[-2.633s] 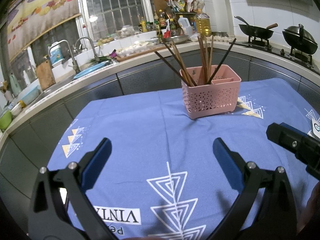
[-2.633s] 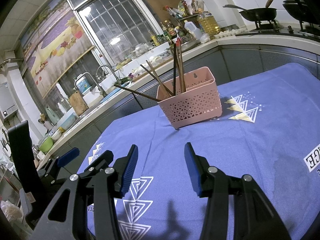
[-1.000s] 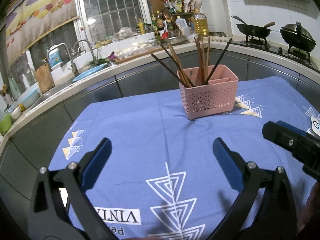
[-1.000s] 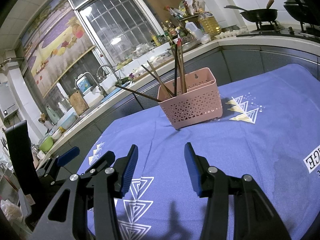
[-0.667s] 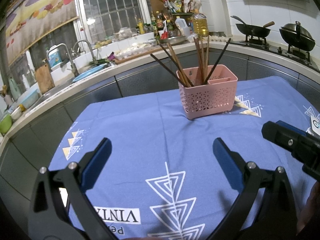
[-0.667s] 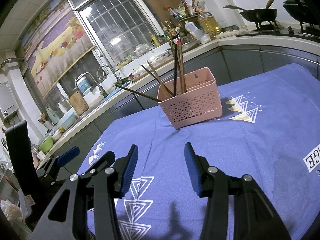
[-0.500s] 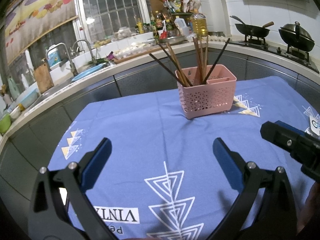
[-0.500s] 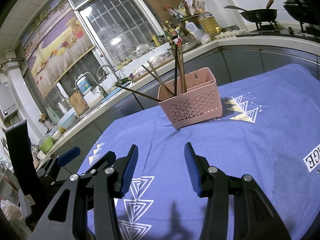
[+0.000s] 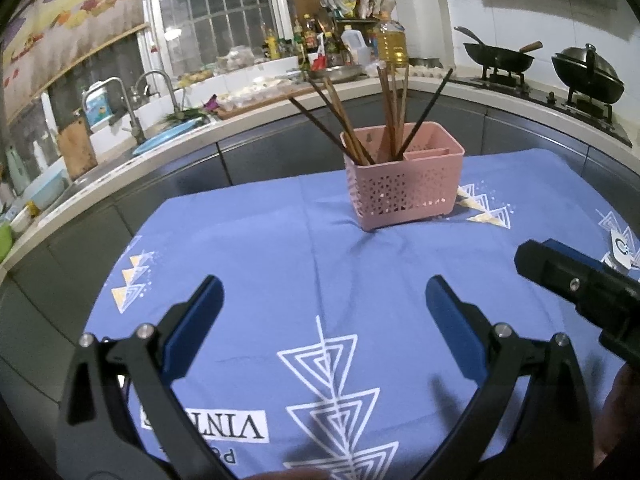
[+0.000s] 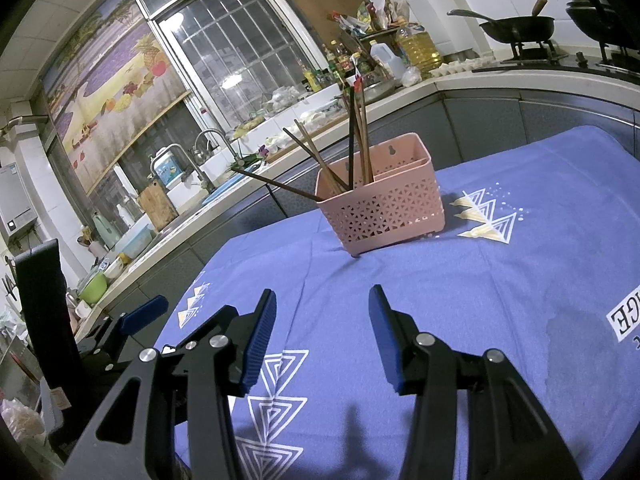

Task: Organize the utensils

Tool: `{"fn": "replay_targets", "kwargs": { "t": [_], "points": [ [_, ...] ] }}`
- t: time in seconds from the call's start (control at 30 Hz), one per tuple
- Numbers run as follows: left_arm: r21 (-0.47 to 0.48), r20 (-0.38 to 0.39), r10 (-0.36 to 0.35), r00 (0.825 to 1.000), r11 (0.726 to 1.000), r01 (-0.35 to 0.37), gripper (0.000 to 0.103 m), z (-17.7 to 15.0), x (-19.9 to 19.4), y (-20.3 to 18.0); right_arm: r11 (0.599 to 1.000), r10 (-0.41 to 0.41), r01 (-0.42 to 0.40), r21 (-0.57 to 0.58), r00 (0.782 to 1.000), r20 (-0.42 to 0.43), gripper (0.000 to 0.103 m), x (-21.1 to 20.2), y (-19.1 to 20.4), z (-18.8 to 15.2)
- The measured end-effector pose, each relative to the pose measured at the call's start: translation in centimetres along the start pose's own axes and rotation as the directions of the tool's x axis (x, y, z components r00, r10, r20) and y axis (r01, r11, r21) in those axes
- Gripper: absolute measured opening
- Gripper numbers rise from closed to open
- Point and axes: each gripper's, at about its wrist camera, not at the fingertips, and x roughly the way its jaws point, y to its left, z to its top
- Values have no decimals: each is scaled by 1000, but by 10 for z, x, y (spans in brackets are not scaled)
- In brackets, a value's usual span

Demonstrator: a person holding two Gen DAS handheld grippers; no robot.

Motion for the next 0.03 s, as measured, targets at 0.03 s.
{"fn": "replay_targets", "kwargs": {
  "t": [0.03],
  "points": [
    [0,-2,-1,1000,1000,1,97,0,1,0,1000,0,0,1,1000,0,49,0,0,0]
  ]
}}
